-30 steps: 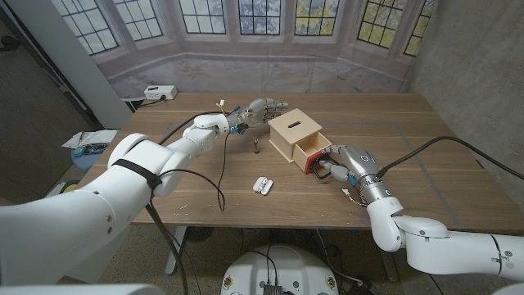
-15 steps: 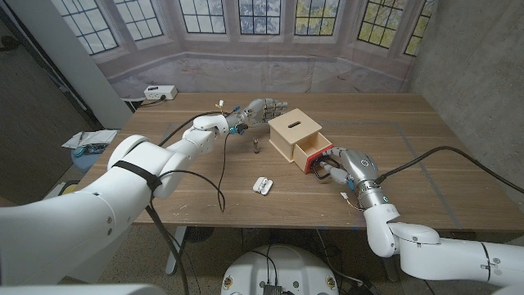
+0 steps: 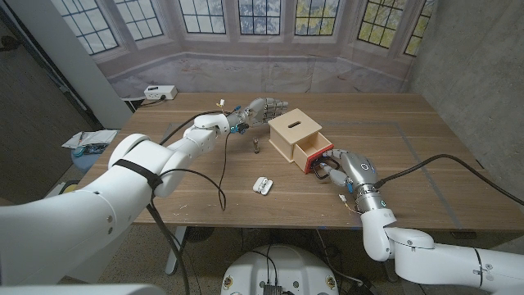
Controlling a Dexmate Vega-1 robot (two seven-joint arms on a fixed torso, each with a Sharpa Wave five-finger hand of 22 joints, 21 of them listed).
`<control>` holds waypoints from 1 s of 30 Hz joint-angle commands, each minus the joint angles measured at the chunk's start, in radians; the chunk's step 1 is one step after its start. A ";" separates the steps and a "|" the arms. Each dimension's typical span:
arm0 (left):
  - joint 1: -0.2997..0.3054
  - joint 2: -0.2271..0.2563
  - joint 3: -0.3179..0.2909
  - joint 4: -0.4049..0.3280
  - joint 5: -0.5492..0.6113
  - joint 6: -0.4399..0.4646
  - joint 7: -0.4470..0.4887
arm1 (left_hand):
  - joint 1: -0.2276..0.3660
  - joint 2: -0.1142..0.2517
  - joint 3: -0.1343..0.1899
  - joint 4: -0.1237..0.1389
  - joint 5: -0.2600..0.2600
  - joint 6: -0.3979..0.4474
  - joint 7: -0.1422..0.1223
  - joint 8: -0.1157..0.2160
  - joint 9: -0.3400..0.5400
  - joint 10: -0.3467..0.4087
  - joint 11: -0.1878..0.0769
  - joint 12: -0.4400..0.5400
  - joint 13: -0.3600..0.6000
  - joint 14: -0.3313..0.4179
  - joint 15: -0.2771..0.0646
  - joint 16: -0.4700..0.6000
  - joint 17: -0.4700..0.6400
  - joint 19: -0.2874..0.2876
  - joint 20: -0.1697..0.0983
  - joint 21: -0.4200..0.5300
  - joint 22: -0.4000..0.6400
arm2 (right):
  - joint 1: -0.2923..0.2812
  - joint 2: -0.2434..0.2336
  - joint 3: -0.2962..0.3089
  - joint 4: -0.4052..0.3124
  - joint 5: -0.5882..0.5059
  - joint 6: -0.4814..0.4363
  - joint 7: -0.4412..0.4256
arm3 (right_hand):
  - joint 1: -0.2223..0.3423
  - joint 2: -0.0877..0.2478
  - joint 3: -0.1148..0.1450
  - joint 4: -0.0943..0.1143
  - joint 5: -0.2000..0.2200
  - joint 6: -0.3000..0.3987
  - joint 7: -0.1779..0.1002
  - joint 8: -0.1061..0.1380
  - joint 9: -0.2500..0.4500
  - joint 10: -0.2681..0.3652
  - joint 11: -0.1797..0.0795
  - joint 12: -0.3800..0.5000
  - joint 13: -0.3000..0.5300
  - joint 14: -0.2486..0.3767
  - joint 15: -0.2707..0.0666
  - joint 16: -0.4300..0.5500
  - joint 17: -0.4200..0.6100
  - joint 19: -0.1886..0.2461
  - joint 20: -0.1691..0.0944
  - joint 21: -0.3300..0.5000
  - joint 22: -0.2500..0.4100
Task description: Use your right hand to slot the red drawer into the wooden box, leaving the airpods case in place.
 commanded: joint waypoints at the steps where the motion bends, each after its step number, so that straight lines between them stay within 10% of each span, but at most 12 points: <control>1: 0.004 -0.003 -0.001 -0.003 0.000 -0.004 -0.015 | -0.010 -0.001 0.001 -0.006 0.000 0.011 0.001 0.005 0.001 0.000 -0.004 -0.002 0.003 0.003 0.001 -0.001 0.002 0.005 0.000 -0.004 0.004 | -0.011 0.050 0.025 0.048 -0.036 0.037 0.001 | 0.014 0.002 0.010 -0.002 -0.002 0.010 -0.004 0.002 -0.001 0.002 0.002 0.006 -0.001 0.004 -0.109 0.005 0.003 0.009 -0.013 0.007 0.002; 30: -0.006 -0.008 0.000 0.007 0.005 0.034 0.026 | -0.012 0.002 0.004 -0.005 0.000 0.007 0.002 0.003 0.001 0.000 -0.005 -0.002 0.003 0.004 0.002 0.000 0.002 0.005 0.002 -0.004 0.004 | 0.014 0.111 0.037 0.116 -0.082 0.107 0.054 | 0.012 0.001 0.017 -0.003 -0.004 0.013 -0.003 0.000 -0.001 0.005 -0.002 0.006 -0.001 0.005 -0.112 0.005 0.004 0.009 -0.014 0.005 0.002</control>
